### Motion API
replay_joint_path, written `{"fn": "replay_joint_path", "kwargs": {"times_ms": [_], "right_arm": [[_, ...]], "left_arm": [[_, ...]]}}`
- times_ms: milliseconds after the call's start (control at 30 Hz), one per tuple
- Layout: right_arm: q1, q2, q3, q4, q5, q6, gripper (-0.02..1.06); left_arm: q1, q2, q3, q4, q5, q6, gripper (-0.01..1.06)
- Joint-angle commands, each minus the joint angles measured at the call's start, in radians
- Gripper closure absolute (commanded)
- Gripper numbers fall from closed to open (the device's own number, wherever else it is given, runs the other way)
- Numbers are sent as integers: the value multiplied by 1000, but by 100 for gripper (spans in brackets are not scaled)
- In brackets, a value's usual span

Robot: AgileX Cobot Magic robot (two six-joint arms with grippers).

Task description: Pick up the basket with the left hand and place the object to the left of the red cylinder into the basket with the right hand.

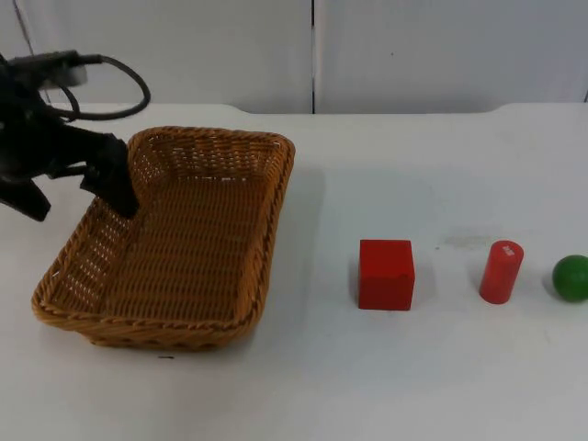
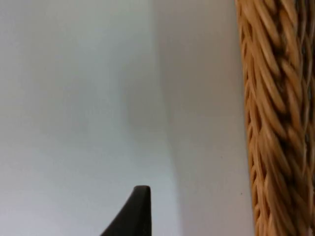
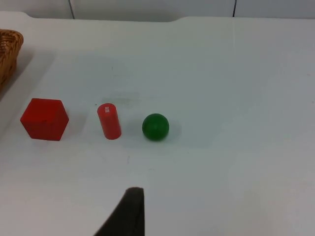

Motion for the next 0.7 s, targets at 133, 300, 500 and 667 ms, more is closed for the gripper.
{"fn": "replay_joint_path", "kwargs": {"times_ms": [133,300,500,667], "right_arm": [[2,0,2,0,-4,2,-1],[2,0,2,0,-4,2,-1],[2,0,2,0,-4,2,-1],[2,0,2,0,-4,2,-1]], "left_arm": [[-3,76,-66,16,56,11,0],[-3,117,-86,16,58,17,0],[-3,144,-98,14,60,17,0],[-3,147,-98,14,60,17,0]]}}
